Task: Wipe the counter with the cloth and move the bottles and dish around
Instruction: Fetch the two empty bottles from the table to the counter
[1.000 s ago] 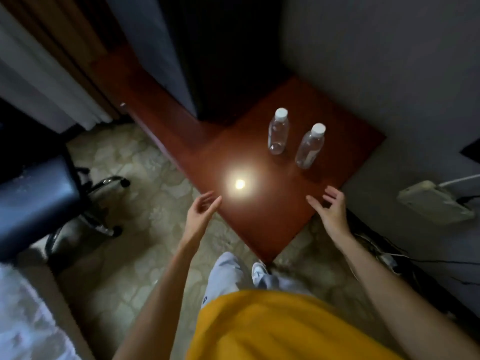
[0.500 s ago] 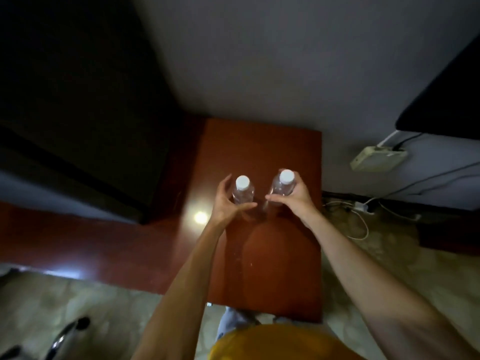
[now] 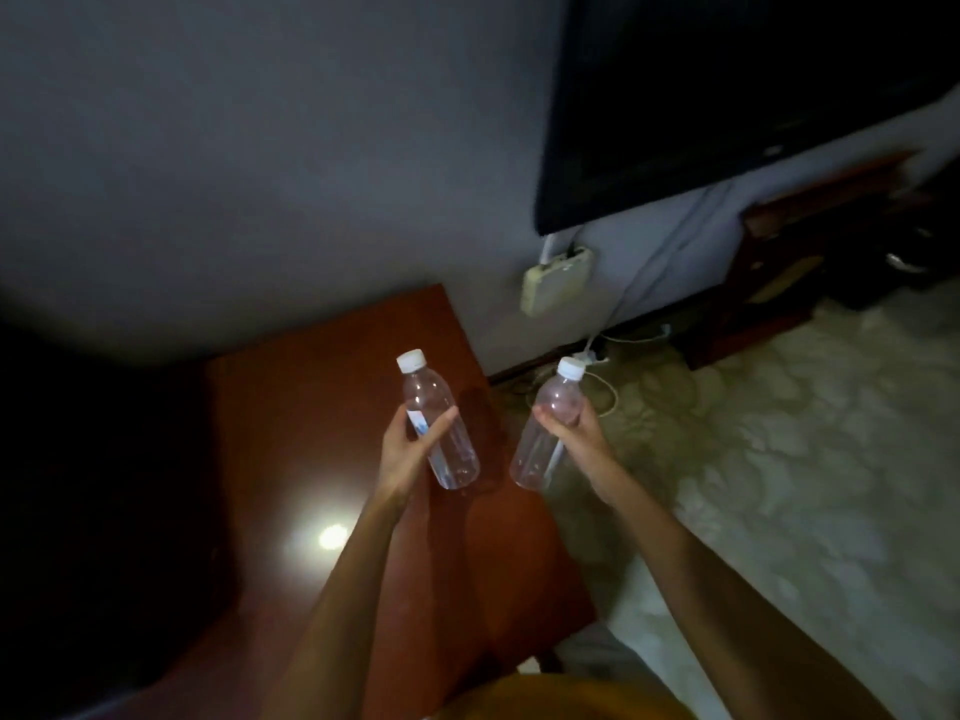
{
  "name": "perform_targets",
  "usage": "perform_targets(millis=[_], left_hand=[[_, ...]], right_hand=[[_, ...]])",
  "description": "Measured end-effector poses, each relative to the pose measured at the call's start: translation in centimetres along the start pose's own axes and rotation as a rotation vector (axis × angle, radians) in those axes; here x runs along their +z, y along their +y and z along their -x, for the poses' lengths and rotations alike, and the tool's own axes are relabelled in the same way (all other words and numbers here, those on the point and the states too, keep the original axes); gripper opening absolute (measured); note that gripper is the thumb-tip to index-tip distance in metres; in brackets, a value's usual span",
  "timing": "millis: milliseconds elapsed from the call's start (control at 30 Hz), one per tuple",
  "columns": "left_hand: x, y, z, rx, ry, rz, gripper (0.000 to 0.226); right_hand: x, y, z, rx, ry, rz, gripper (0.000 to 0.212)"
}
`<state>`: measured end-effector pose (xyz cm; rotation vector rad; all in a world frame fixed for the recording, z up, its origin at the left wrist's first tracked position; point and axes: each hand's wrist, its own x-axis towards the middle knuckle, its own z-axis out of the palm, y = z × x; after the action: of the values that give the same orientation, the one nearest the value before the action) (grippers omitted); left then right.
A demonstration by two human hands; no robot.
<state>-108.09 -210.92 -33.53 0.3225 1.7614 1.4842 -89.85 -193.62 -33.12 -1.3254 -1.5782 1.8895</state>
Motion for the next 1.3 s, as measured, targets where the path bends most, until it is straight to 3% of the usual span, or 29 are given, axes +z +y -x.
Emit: perform_targets(millis=[267,600,833,1100,1300], left_hand=[[19.6,2.3,-1.5,0.017,-0.340,-0.207,0.046],[51.9,2.5,1.4,0.052,-0.666,-0.295,0.070],[71.6,4.6,3.8,0.183,-0.809,-0.342,0.041],[90.8,5.9,-1.0,0.229,-0.959,-0.374,0.041],[106.6,9.4,-7.9,0.203,-1.042,-0.391,0.041]], right_hand=[[-18.3,1.6,3.6,0.017,0.356,-0.182,0.057],[-46.8,4.4,7.6,-0.051,0.665,-0.292,0.048],[-64.4,3.1,8.2,-0.085,0.860,-0.330,0.048],[-79.4,2.2,1.5,-0.100,0.957,-0.371,0.052],[-93.0,-2.6,-5.7,-0.103,1.049,-0.398,0.056]])
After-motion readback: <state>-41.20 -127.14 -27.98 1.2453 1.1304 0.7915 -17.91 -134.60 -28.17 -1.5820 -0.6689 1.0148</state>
